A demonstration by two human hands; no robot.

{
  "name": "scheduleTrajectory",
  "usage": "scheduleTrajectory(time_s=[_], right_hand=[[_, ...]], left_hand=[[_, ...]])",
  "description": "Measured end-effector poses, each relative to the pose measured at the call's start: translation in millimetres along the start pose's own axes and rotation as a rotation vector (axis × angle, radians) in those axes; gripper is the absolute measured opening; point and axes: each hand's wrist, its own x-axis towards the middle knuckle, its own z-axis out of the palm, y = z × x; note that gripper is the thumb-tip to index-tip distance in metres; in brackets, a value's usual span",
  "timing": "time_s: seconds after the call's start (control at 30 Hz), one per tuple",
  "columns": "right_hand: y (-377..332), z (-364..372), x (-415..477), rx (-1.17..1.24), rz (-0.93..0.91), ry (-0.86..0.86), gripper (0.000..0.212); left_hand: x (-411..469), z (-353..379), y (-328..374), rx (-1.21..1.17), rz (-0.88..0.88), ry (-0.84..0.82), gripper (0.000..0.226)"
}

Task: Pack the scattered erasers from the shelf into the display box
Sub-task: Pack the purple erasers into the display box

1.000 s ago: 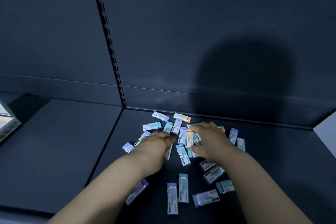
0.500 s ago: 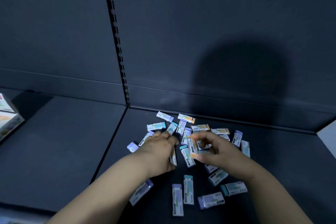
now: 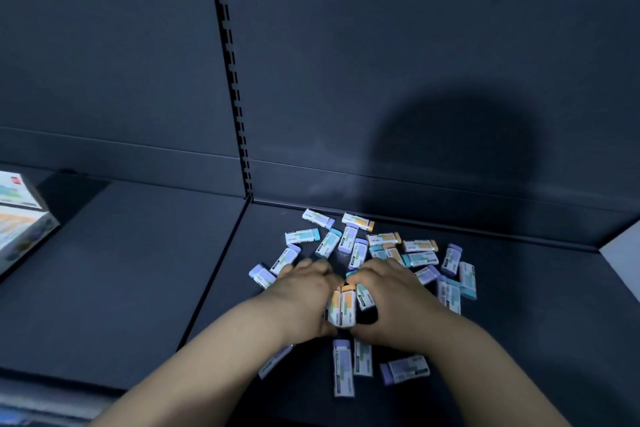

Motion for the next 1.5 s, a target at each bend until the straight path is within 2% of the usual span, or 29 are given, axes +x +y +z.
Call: scheduleTrajectory(time_s=[0.17, 0.33, 0.4, 0.6, 0.8, 1.17, 1.23, 1.5], right_hand=[[-1, 0, 0, -0.007, -0.012, 0.018, 0.067], [2, 10, -4, 0.226, -0.022, 0.125, 0.059], [-1, 16, -1, 0.292, -0.027, 0.163, 0.057], [-29, 20, 11, 0.29, -0.076, 0.219, 0.058], [-89, 25, 33, 0.22, -0.073, 0.309, 0.058], [-244, 43, 89, 0.333, 0.053, 0.299, 0.055], [-261, 44, 93, 0.329, 0.062, 0.302, 0.054], [-294, 45, 98, 0.358, 0.059, 0.271, 0.055]], left_hand=[[-4, 2, 2, 0.01, -0.048, 0.047, 0.066], [-14, 4, 2, 0.009, -0.114, 0.134, 0.074], [-19, 5, 1, 0.013, -0.152, 0.169, 0.071], [-42, 1, -16, 0.027, -0.187, 0.241, 0.067], [-80, -9, -62, 0.05, -0.152, 0.312, 0.068], [-168, -40, -206, 0.089, 0.039, 0.338, 0.064], [-180, -44, -221, 0.096, 0.031, 0.321, 0.059], [-200, -39, -245, 0.113, 0.054, 0.456, 0.062]])
